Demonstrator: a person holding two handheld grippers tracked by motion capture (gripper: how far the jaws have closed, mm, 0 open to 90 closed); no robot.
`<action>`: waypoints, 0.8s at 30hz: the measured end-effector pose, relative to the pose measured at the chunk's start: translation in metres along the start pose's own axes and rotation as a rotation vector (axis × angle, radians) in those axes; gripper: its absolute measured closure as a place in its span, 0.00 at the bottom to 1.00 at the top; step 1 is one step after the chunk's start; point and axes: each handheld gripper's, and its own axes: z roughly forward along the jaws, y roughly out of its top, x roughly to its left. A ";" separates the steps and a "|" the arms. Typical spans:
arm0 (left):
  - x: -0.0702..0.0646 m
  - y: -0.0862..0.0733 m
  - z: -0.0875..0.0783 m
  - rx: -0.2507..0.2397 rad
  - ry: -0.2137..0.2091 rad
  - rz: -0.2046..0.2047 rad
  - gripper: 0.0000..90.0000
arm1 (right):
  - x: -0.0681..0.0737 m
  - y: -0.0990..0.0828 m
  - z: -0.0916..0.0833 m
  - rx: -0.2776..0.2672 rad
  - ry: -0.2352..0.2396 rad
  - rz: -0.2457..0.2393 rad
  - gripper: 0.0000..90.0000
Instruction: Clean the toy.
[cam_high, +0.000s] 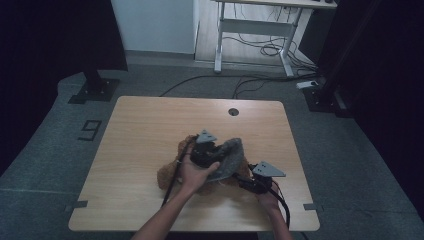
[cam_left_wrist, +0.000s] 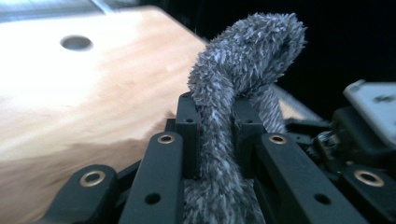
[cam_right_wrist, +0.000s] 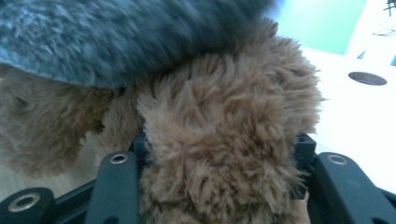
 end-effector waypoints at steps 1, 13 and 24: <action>-0.001 -0.003 0.007 0.021 0.019 0.012 0.85 | 0.000 -0.001 -0.001 0.004 0.005 -0.001 0.51; 0.036 -0.028 -0.039 -0.010 0.106 -0.023 0.85 | -0.004 -0.007 -0.008 0.033 0.021 0.021 0.48; 0.081 -0.050 -0.084 -0.046 0.196 -0.100 0.85 | -0.005 -0.008 -0.008 0.029 0.021 0.047 0.47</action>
